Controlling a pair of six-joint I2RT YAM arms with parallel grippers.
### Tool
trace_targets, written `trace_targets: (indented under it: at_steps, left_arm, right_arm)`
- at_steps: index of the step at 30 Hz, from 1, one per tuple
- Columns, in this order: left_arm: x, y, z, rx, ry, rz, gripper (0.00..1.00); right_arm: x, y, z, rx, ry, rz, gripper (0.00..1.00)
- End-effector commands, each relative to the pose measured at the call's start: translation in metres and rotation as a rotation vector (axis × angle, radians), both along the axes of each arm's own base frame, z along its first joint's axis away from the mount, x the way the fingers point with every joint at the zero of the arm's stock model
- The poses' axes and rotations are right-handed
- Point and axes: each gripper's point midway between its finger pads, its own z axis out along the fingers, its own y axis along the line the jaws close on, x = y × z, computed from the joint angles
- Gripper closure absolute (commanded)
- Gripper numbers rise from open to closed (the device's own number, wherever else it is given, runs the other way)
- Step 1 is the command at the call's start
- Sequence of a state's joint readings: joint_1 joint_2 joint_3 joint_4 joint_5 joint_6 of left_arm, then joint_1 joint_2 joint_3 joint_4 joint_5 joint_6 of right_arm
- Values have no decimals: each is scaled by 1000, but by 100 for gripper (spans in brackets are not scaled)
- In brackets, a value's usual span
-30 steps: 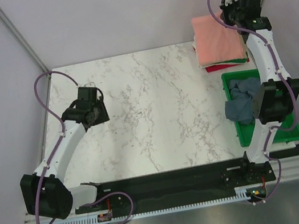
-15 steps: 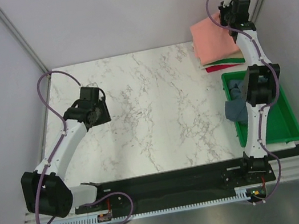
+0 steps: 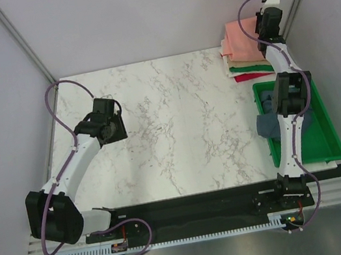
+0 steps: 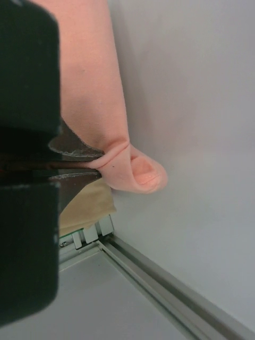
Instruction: Fold and stack the t-shirts
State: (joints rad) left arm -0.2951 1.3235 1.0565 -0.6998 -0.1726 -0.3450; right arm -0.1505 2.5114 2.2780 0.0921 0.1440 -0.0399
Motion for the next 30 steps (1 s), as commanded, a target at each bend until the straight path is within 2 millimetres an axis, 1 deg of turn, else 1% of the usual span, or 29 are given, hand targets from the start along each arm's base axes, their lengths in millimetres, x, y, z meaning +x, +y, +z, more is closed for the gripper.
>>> trace_targets:
  at_steps: [1,4,5,6,7,8,10,11,12,13,14,15,16,17,18,19,20,21,22,23,24,25,26,27,28,29,30]
  left_arm:
    - [6,-3,2,12,-26,-48,54]
    - [6,-4,1,7,-22,-52,55]
    - [6,-5,3,4,-27,-53,55]
    - [5,-6,3,1,-27,-57,55]
    - [5,-6,4,1,-30,-57,55]
    - [5,-5,5,-2,-34,-56,55]
    - [5,-7,6,-1,-35,-61,55]
    - [5,-7,6,0,-37,-62,55]
    - [4,-8,8,-1,-43,-65,55]
    - [4,-8,9,0,-45,-66,55]
    - [3,-10,10,-1,-50,-71,55]
    - [4,-9,12,1,-58,-69,55]
    - [3,-9,15,0,-68,-70,55]
    - [3,-9,17,0,-74,-68,55]
    - [3,-9,19,-2,-80,-69,55]
    - [3,-9,22,-2,-89,-69,55]
    - [2,-8,24,-1,-94,-69,55]
    - [3,-9,26,-3,-102,-69,55]
    - [2,-8,28,-6,-110,-69,55]
    - [2,-9,29,-7,-112,-70,55]
    - [1,-9,31,-7,-116,-72,55]
    - [2,-9,32,-7,-123,-72,55]
    - [1,-10,34,-11,-128,-74,55]
    - [0,-9,36,-10,-135,-72,55]
    - [0,-9,37,-10,-138,-71,55]
    - [0,-9,39,-14,-143,-71,55]
    - [0,-9,41,-15,-149,-71,55]
  right_arm:
    - [1,-27,28,-7,-132,-112,100]
    - [1,-29,19,3,-123,-114,100]
    - [1,-29,17,4,-122,-119,98]
    - [1,-30,18,9,-129,-125,93]
    - [2,-31,15,7,-125,-131,84]
    - [2,-33,20,5,-139,-136,54]
    - [3,-34,30,30,-165,-148,14]
    - [3,-36,46,31,-195,-162,10]
    - [2,-37,55,29,-211,-167,8]
    - [-3,-38,76,26,-242,-177,4]
    - [-9,-43,92,23,-267,-213,2]
    - [-14,-45,104,24,-285,-228,2]
    - [-26,-47,137,25,-338,-243,2]
    - [-32,-47,144,34,-344,-249,2]
    - [-38,-47,156,62,-369,-256,2]
    - [-55,-45,192,82,-433,-259,2]
    - [-60,-44,188,102,-421,-257,2]
    - [-68,-46,196,151,-446,-257,2]
    - [-84,-41,225,180,-493,-229,2]
    - [-88,-43,212,214,-468,-218,2]
    - [-94,-41,215,256,-477,-192,2]
    - [-103,-26,232,335,-499,-110,2]
    - [-107,-23,218,379,-460,-85,2]
    - [-113,-15,216,409,-442,-56,3]
    - [-127,-2,230,454,-442,-15,5]
    - [-132,13,207,503,-380,38,4]
    - [-140,29,202,539,-359,90,2]
